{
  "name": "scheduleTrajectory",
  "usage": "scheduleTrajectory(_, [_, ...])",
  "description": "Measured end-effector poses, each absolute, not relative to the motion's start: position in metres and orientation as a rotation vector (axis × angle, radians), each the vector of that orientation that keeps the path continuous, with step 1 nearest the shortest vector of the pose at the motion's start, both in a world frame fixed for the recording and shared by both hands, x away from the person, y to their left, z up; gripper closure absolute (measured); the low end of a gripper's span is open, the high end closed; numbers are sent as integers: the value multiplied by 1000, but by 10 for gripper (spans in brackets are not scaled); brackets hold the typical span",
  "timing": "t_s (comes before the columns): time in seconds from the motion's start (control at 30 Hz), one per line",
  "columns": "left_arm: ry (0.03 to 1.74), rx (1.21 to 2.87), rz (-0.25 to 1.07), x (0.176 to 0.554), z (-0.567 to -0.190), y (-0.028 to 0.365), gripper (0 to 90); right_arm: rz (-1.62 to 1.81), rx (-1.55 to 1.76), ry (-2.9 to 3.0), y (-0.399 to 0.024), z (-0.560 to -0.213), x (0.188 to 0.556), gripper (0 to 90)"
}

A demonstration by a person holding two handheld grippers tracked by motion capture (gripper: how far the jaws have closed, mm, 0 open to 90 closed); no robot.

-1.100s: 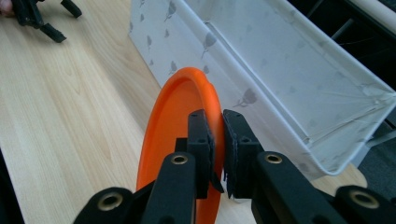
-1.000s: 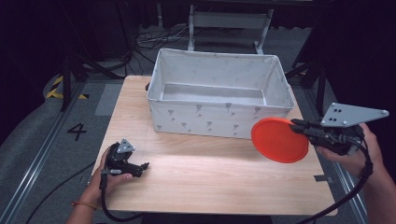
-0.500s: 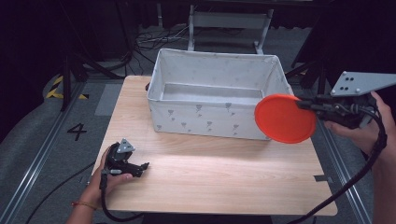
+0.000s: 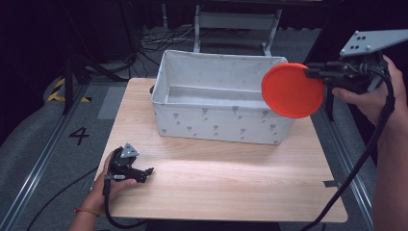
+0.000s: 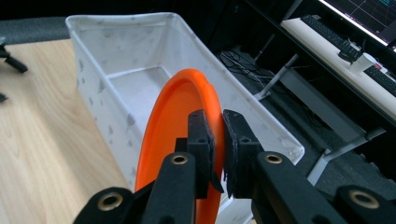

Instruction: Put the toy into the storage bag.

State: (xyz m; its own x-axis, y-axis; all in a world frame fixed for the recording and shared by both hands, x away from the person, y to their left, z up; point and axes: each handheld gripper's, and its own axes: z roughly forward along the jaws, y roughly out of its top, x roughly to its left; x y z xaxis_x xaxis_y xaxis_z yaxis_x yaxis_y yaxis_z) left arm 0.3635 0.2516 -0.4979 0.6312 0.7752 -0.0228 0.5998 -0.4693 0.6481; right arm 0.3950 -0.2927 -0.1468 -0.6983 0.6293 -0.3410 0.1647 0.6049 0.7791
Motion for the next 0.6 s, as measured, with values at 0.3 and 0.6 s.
scheduleTrajectory(0.3, [1070, 2227, 364, 363, -498, 252, 4, 981, 666, 2242, -283, -156, 443, 827])
scheduleTrajectory(0.6, [1067, 2229, 362, 364, -498, 252, 3, 957, 688, 2273, -279, -182, 484, 827])
